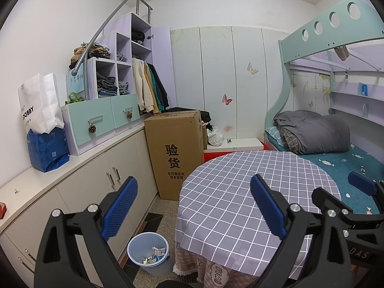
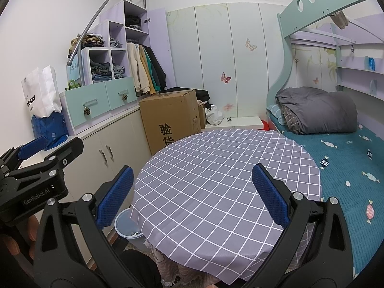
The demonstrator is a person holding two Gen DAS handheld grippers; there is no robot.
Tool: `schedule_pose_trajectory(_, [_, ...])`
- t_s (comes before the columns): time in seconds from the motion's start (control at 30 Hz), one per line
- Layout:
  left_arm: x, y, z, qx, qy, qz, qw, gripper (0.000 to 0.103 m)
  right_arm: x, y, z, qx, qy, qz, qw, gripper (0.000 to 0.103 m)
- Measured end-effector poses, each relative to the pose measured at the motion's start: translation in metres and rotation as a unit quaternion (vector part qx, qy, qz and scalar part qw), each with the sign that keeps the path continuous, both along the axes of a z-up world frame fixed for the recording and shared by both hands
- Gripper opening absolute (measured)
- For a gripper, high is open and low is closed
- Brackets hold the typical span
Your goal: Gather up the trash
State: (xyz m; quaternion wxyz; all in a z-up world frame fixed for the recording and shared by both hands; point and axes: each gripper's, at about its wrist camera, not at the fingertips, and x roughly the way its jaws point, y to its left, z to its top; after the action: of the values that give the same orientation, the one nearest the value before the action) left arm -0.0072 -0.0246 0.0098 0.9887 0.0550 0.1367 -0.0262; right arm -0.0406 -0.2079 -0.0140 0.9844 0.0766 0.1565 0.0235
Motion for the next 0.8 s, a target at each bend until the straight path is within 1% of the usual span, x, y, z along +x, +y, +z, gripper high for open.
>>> schedule_pose_trajectory(0.8, [-0.0004,0.0031,-0.0025,0.0,0.002,-0.002,1.0,0.093,0.0012,0.0024,0.0003,0.0,0.001,0.001,1.0,0.097])
